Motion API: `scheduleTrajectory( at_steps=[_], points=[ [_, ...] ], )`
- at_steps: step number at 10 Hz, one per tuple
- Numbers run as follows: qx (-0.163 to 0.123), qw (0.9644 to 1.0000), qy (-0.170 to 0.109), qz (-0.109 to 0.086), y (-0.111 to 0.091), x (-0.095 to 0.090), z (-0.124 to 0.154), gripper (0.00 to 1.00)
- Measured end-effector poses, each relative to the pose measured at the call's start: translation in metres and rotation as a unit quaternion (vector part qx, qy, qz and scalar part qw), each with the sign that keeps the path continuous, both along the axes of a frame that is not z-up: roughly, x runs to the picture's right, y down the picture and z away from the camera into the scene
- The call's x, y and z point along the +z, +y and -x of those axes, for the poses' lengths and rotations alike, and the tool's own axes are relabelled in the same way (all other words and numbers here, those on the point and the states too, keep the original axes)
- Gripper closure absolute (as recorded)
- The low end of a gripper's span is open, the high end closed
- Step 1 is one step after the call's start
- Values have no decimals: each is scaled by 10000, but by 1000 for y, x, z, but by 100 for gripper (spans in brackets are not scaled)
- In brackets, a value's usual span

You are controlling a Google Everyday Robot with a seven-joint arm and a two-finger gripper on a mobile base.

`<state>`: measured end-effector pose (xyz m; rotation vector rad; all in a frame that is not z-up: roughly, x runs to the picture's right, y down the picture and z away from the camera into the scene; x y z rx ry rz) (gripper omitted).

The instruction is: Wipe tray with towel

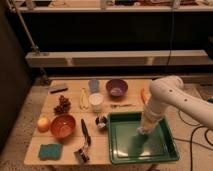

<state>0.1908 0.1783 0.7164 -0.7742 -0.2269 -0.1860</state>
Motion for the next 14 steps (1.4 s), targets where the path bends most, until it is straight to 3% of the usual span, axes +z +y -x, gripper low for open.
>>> scheduleTrajectory(
  at_steps=[3,7,10,14],
  points=[
    [-184,9993,-323,-16,0,10,45,100],
    [-381,9967,-720,-8,4,7,78,100],
    [-606,9920,-1100,154,27,-10,107,100],
    [-929,9864,-1235,564,67,-42,100,100]
  ],
)
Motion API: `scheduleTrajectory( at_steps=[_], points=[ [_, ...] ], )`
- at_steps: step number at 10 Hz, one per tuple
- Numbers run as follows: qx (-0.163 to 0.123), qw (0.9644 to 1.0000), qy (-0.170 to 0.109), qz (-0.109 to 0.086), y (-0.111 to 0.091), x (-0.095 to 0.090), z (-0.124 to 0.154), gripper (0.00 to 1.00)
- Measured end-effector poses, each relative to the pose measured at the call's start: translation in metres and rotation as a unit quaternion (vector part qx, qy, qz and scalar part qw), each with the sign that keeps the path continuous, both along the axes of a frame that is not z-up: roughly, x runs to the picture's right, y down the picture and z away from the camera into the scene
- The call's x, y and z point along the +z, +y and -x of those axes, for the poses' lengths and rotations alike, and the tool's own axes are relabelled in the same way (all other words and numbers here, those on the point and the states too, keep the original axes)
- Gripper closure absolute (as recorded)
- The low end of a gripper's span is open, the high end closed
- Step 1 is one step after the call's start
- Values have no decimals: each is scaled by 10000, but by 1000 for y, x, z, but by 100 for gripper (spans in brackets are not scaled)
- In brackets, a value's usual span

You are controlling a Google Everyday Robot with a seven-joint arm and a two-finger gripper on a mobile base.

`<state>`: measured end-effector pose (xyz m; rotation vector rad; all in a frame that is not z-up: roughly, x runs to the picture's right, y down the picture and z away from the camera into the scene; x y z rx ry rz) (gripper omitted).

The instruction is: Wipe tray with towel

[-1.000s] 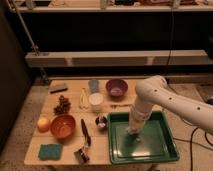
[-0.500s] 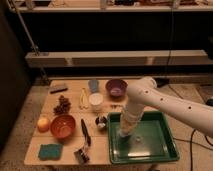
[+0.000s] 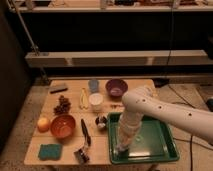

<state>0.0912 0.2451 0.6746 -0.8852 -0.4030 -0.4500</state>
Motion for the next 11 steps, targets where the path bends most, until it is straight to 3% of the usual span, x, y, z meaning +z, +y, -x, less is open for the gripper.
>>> scheduleTrajectory(
  at_steps=[5,9,11],
  points=[
    [104,9993,310,202,18,-15,-45,100],
    [497,9956,799,42,4,-16,-99,100],
    [596,9940,920,-72,-8,-14,-107,100]
  ],
)
